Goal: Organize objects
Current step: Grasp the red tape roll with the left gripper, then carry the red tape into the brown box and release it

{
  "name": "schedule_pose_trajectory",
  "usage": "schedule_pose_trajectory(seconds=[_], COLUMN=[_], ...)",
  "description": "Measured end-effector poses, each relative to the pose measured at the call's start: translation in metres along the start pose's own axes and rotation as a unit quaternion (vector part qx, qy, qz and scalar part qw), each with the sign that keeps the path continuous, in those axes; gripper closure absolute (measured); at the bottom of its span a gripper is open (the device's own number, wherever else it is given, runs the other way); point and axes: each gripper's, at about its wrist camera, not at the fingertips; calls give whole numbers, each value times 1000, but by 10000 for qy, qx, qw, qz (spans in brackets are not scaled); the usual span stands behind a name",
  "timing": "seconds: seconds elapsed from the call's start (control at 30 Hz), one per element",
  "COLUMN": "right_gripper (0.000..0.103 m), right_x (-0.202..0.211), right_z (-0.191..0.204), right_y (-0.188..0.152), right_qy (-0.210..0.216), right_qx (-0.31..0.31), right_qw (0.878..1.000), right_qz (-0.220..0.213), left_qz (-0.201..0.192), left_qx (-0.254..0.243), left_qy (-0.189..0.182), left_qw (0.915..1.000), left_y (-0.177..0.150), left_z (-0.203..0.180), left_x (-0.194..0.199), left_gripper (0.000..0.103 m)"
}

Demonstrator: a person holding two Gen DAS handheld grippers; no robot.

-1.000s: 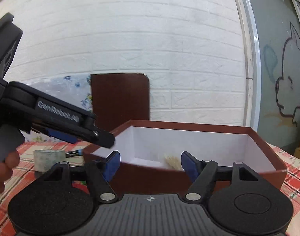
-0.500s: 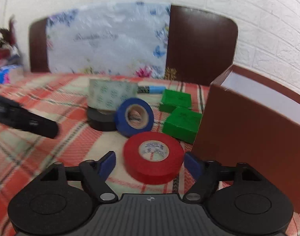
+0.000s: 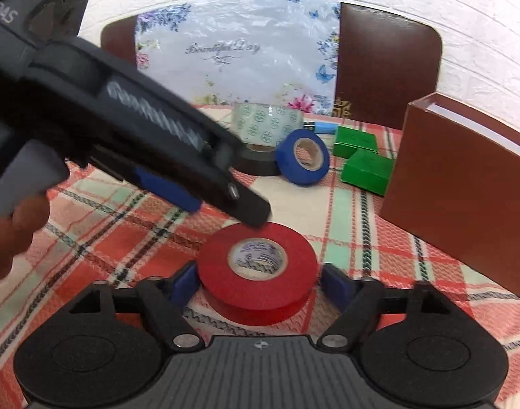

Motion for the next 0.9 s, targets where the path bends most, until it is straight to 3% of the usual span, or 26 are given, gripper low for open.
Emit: schedule_pose_trajectory(seconds=[0.17, 0.27, 0.3, 0.4, 0.47, 0.6, 0.7, 0.8, 0.9], right_gripper=[21, 21, 33, 36, 36, 36, 35, 35, 35], right_x=[0, 6, 9, 17, 33, 66, 81, 79, 68], right_z=[-3, -5, -5, -9, -13, -36, -64, -95, -121], right_y=[-1, -6, -8, -9, -5, 21, 41, 55, 62], right_qy=[56, 142, 221, 239, 121, -386, -843, -1216, -1400], right_qx=[-113, -135, -121, -214, -250, -213, -193, -287, -465], right_qw=[9999, 9998, 9997, 9994, 9986, 9900, 9783, 9711, 9698], right_qz=[45, 14, -11, -127, -441, -1342, -1881, -2035, -1944], left_qz=[243, 305, 332, 389, 291, -353, -821, -1019, -954], left_qx=[-152, -165, -140, -161, -194, -753, -1228, -1541, -1721], left_qy=[317, 415, 325, 388, 379, 203, 44, -55, -6], left_qw=[9991, 9985, 9988, 9984, 9987, 9963, 9890, 9828, 9804], left_y=[-4, -5, -5, -2, 8, 50, 85, 111, 126], left_z=[-14, -14, -13, -20, -31, -73, -111, -140, -158], left_x=[-9, -9, -9, -8, -2, 15, 15, -6, -32], left_gripper=[47, 68, 75, 75, 75, 75, 75, 75, 75])
Point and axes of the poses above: each gripper's, at about its wrist camera, not at the fingertips, and x roughly against the way its jaws point, z to its left, y to its top, and after that the axes turned 8 degrees about -x, right-handed
